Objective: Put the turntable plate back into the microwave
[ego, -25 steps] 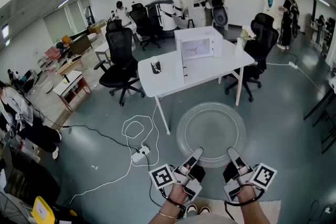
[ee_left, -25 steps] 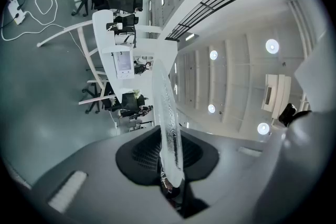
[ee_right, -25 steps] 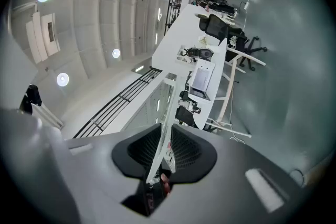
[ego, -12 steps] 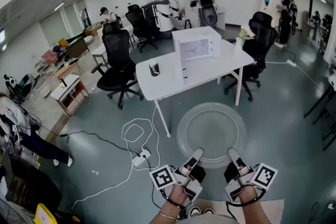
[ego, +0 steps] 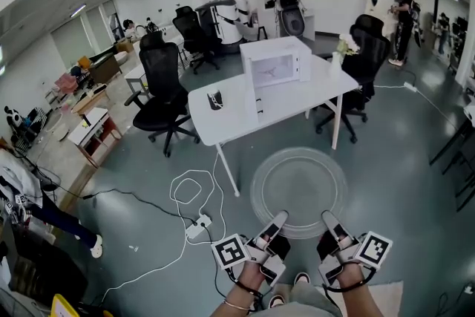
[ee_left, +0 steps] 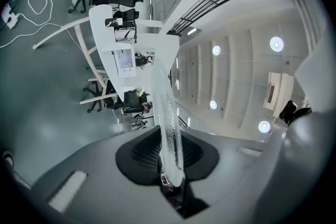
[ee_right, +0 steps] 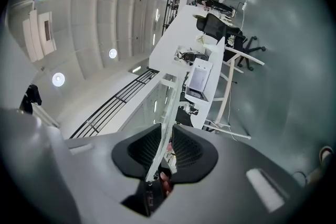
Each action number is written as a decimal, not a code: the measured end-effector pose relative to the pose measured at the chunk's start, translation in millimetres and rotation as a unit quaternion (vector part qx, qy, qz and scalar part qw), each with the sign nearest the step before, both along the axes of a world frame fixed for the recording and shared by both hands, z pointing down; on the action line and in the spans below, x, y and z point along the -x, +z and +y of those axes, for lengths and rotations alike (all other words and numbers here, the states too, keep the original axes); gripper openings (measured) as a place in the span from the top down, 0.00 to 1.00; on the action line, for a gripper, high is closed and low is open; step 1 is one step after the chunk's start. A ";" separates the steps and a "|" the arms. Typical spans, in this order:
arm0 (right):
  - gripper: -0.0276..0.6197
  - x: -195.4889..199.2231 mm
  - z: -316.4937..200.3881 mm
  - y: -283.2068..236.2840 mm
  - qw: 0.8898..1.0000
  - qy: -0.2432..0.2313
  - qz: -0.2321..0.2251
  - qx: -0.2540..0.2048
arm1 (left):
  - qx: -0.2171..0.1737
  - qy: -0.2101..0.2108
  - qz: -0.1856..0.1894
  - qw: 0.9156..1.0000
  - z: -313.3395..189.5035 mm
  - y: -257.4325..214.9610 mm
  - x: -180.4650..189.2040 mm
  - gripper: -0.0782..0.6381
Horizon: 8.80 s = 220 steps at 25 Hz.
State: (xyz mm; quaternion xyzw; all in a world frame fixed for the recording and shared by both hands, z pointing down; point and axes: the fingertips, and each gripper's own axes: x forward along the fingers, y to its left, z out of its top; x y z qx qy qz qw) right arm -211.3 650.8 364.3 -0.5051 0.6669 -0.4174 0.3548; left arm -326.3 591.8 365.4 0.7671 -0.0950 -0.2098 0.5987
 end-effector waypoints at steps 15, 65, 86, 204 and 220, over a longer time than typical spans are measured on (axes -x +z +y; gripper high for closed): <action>0.86 -76.9 -92.9 7.7 0.999 -0.036 -0.008 -0.010 | 0.001 -0.025 -0.001 1.000 -85.2 7.8 -74.7 0.83; 0.85 -295.0 -464.7 31.8 0.995 -0.094 -0.025 0.006 | 0.013 -0.068 -0.015 0.998 -446.5 26.9 -288.7 0.82; 0.85 -345.8 -646.7 42.9 0.994 -0.096 -0.022 0.038 | 0.034 -0.069 -0.012 0.997 -629.1 38.9 -339.1 0.82; 0.87 -366.6 -853.6 165.2 0.968 -0.154 -0.195 0.024 | -0.176 -0.293 -0.454 0.823 -759.7 146.5 -329.1 0.79; 0.87 -356.6 -879.2 161.4 0.975 -0.124 -0.182 0.008 | -0.176 -0.289 -0.502 0.796 -777.9 142.9 -316.2 0.89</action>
